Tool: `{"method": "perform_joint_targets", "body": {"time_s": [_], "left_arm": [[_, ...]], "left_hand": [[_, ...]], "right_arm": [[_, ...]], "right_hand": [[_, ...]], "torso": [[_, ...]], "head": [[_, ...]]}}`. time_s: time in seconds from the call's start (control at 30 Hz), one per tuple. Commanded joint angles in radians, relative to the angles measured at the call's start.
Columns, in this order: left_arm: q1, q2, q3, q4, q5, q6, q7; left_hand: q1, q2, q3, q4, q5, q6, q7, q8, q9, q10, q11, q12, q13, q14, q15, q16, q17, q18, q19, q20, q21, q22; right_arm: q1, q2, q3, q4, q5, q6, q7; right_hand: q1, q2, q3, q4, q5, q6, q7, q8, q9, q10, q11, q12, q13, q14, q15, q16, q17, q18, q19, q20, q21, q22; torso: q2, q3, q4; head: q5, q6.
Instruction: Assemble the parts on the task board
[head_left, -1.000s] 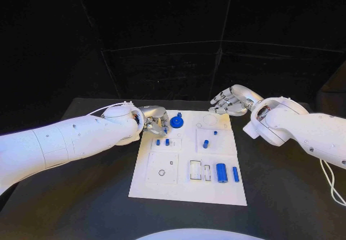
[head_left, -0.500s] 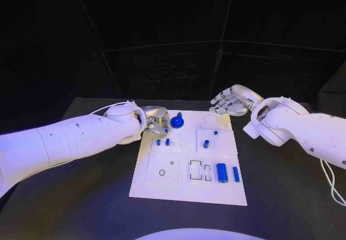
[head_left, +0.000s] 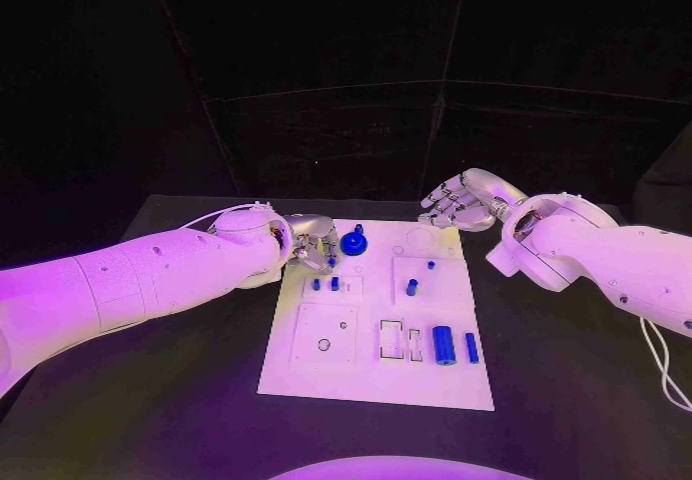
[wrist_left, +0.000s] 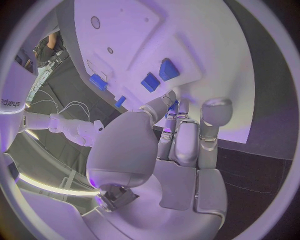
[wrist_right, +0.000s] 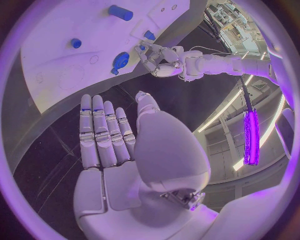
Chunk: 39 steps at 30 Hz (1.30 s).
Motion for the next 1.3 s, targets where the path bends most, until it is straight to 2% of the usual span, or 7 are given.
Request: {"method": "perform_joint_targets", "body": {"time_s": [0.03,0.23,0.73,0.87,1.13,1.23,1.3], "left_arm": [[0.0,-0.001,-0.001,0.002,0.003,0.025,-0.021],[0.0,-0.002,-0.001,0.003,0.014,0.01,-0.022],[0.0,-0.02,0.0,0.002,0.018,-0.019,-0.024],[0.0,-0.04,0.012,0.008,0.04,-0.049,-0.003],[0.002,-0.099,0.041,0.031,0.188,-0.158,0.093],[0.004,-0.125,0.046,0.039,0.355,-0.236,0.166],[0.005,-0.139,0.047,0.041,0.498,-0.293,0.224]], "left_hand": [[-0.011,-0.005,0.004,-0.003,0.001,-0.017,0.002,-0.012,-0.001,-0.013,0.0,-0.008,0.0,0.007,0.007,-0.004,-0.002,-0.006,-0.002,0.005,-0.006,-0.002],[-0.013,-0.015,0.005,-0.01,0.001,-0.075,0.004,-0.052,-0.002,-0.042,0.006,-0.025,0.001,0.006,0.012,-0.003,-0.006,-0.005,-0.005,0.01,-0.012,-0.008],[-0.004,-0.012,0.007,-0.02,0.001,-0.093,0.01,-0.07,0.003,-0.103,0.017,-0.048,0.001,0.005,0.02,0.001,-0.013,-0.001,-0.01,0.017,-0.03,-0.026],[-0.001,-0.017,0.002,-0.026,0.001,-0.099,0.007,-0.076,0.002,-0.127,0.019,-0.053,0.002,0.004,0.022,0.002,-0.016,0.001,-0.012,0.019,-0.035,-0.032],[-0.016,-0.023,-0.025,-0.019,0.001,-0.086,0.015,-0.073,0.005,-0.135,0.02,-0.042,0.007,0.004,0.023,0.006,-0.015,0.004,-0.013,0.021,-0.047,-0.044],[-0.018,0.004,-0.017,-0.007,0.004,-0.055,0.025,-0.06,0.009,-0.122,0.026,-0.029,0.009,-0.001,0.027,-0.001,-0.034,0.01,-0.024,0.024,-0.083,-0.085],[-0.024,0.016,-0.004,-0.001,0.008,-0.047,0.03,-0.06,0.006,-0.124,0.029,-0.018,0.008,-0.036,0.033,-0.055,-0.141,0.032,-0.07,0.029,-0.196,-0.206]], "right_arm": [[0.002,0.0,0.001,0.0,0.002,0.003,0.009],[0.002,0.001,0.001,0.0,0.002,0.003,0.009],[0.002,0.001,0.001,-0.009,-0.002,0.035,-0.004],[0.002,-0.002,0.001,-0.016,-0.047,0.059,0.011],[0.002,-0.011,0.0,-0.02,-0.213,0.108,0.01],[0.001,-0.016,0.0,-0.017,-0.317,0.131,-0.001],[0.0,-0.019,-0.001,-0.013,-0.391,0.145,-0.012]], "right_hand": [[0.0,0.013,0.005,0.002,0.006,-0.006,0.03,0.007,-0.001,-0.008,0.002,0.004,-0.001,-0.007,-0.001,0.0,-0.001,0.01,0.01,0.001,-0.003,-0.001],[0.0,0.013,0.005,0.002,0.006,-0.006,0.03,0.007,-0.001,-0.008,0.002,0.004,-0.001,-0.007,-0.001,0.0,-0.001,0.01,0.01,0.001,-0.003,-0.001],[0.013,0.014,0.013,-0.005,0.007,-0.016,0.031,0.016,-0.002,-0.028,0.006,0.014,-0.001,-0.04,0.006,0.0,-0.021,0.009,0.013,0.005,-0.022,-0.014],[0.093,0.02,0.058,-0.049,-0.039,0.07,-0.012,0.033,0.002,0.031,-0.035,0.032,-0.003,0.058,-0.037,0.048,-0.008,0.015,0.074,-0.03,0.005,-0.003],[0.14,0.007,0.112,-0.074,-0.12,0.167,-0.051,-0.008,-0.006,0.141,-0.085,-0.011,-0.004,0.306,-0.117,0.165,0.066,0.012,0.244,-0.118,0.16,0.085],[0.14,-0.002,0.13,-0.074,-0.124,0.19,-0.059,-0.028,-0.007,0.166,-0.094,-0.038,-0.003,0.346,-0.131,0.207,0.101,0.009,0.267,-0.135,0.217,0.124],[0.136,-0.013,0.149,-0.072,-0.132,0.204,-0.063,-0.053,-0.007,0.181,-0.095,-0.069,-0.003,0.349,-0.137,0.261,0.143,0.006,0.261,-0.143,0.267,0.162]], "torso": [[0.0,-0.0009,-0.0005],[0.0,-0.0005,0.0004],[-0.001,-0.0013,0.0005],[-0.001,-0.0028,0.0011],[-0.004,-0.0019,0.0023],[-0.006,-0.0028,0.0018],[-0.005,-0.0016,0.0014]], "head": [[0.001,0.0],[0.0,-0.001],[0.0,0.002],[-0.001,0.003],[-0.003,0.012],[-0.008,0.016],[-0.013,0.019]]}}
